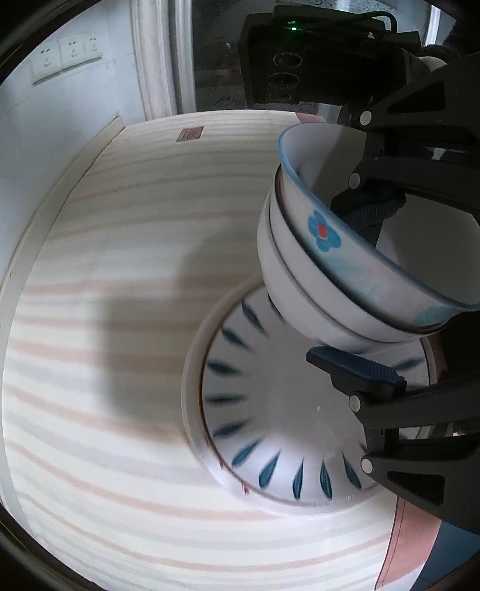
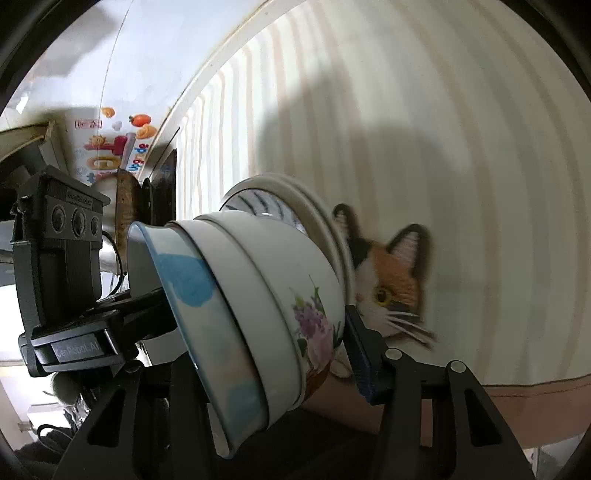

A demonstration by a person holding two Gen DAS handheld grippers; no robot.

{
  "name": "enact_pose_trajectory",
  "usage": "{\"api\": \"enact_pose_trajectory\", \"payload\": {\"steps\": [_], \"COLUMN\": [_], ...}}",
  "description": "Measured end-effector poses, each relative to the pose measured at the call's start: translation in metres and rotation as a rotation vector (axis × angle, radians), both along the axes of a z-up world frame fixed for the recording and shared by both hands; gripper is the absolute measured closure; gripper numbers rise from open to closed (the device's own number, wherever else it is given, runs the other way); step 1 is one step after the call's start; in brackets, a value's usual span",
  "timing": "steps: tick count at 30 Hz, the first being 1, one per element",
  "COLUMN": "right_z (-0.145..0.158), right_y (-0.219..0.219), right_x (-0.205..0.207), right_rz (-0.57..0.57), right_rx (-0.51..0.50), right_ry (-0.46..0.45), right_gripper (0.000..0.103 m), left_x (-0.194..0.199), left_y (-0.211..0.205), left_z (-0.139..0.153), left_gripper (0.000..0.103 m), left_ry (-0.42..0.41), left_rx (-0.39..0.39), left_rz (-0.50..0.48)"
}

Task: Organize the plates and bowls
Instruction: 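Lift the bowl stack with both grippers and carry it over the plates, then lower the bowl stack onto the blue-striped plate and open both grippers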

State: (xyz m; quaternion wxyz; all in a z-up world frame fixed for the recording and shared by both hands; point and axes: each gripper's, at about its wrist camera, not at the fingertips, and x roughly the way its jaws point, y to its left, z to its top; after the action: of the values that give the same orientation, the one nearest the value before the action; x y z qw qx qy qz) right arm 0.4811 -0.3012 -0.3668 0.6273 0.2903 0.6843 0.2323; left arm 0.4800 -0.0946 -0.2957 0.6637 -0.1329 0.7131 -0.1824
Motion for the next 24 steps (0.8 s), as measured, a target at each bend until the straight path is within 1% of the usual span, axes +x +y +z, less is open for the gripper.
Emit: {"api": "enact_pose_trajectory", "payload": {"steps": [7,12,16,19,24], "right_z": [-0.005,-0.013,-0.021,-0.021,-0.022], "right_y": [0.053,0.079,0.101,0.109,0.109], "right_x": [0.014,0.018,0.021,0.022,0.024], "right_rz": [0.09,0.132,0.154,0.156,0.147], "right_rx": [-0.022,-0.029,-0.035,-0.041,-0.051], "right_ry": [0.001,0.011,0.025,0.025,0.032], "right_gripper": [0.05,0.05,0.05,0.05,0.05], "left_x": [0.003,0.0,0.0,0.001,0.0], "left_y": [0.036,0.066,0.076,0.08,0.081], "left_z": [-0.008,-0.016,-0.021,-0.022,-0.024], "left_gripper": [0.045,0.045,0.045,0.045,0.045], "left_ry": [0.011,0.028,0.033,0.035,0.036], "left_rx": [0.006,0.017,0.023,0.019,0.014], "left_rz": [0.063,0.099,0.12,0.126,0.118]}}
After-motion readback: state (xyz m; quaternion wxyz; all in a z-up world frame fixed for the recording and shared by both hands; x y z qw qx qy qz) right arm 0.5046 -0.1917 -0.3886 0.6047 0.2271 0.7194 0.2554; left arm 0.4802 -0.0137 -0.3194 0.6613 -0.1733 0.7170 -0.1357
